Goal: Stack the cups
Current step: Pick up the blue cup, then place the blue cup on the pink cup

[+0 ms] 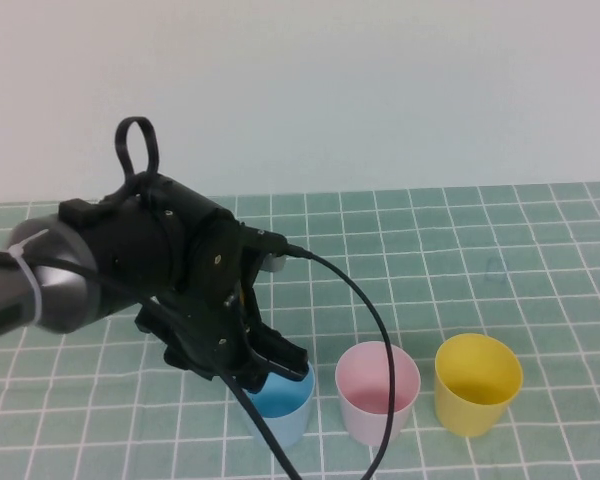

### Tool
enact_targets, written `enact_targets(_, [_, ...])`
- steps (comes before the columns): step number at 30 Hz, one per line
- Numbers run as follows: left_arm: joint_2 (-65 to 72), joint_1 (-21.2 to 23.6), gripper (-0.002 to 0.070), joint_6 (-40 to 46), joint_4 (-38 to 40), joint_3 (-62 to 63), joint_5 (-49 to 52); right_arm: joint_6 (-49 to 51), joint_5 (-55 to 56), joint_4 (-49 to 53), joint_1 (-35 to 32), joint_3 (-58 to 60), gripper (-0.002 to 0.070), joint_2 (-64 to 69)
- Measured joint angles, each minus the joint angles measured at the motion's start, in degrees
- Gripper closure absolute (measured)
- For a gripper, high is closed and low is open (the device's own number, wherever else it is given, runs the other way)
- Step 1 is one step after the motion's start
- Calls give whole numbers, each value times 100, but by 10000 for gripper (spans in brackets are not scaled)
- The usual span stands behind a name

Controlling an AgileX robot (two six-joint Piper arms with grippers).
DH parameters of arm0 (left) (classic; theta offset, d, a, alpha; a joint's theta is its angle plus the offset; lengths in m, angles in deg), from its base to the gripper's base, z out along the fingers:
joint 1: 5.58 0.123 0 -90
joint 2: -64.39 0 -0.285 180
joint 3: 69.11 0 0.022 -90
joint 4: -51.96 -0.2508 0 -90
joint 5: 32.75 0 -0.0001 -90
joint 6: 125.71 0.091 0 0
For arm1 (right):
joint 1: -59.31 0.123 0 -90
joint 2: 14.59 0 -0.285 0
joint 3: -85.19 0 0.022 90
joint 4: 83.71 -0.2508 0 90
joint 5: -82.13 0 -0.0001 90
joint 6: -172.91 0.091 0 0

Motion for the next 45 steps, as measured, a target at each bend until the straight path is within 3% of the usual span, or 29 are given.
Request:
enact_targets(4, [93,0,378,0,-74,0,9,0,0,0,0,0,678,0])
enact_targets(10, [92,0,603,-1,-163,0,9,0,8,-13,0,0,678,0])
enact_targets(12, [92,0,644,9,-370,44,89,0,13,-13,0,0,678,0])
enact_targets(18, [45,0,663,9,-1286,822,994,0,62,-13,0,0,678,0])
enact_targets(22, [-213,0,664,129,-1328,1557,1207,0,142,-13,0,0,678,0])
enact_targets(27, [-519,0,664,620,-622,2309,1383,0,179,-13,0,0,678,0])
enact_targets(34, [-424,-27,665,1644,1696,2423,1475,-3,361,-17,0,0,678,0])
enact_targets(45, [360,-133,665,1728,1871,2411,1581,-12,455,-126,0,0,678,0])
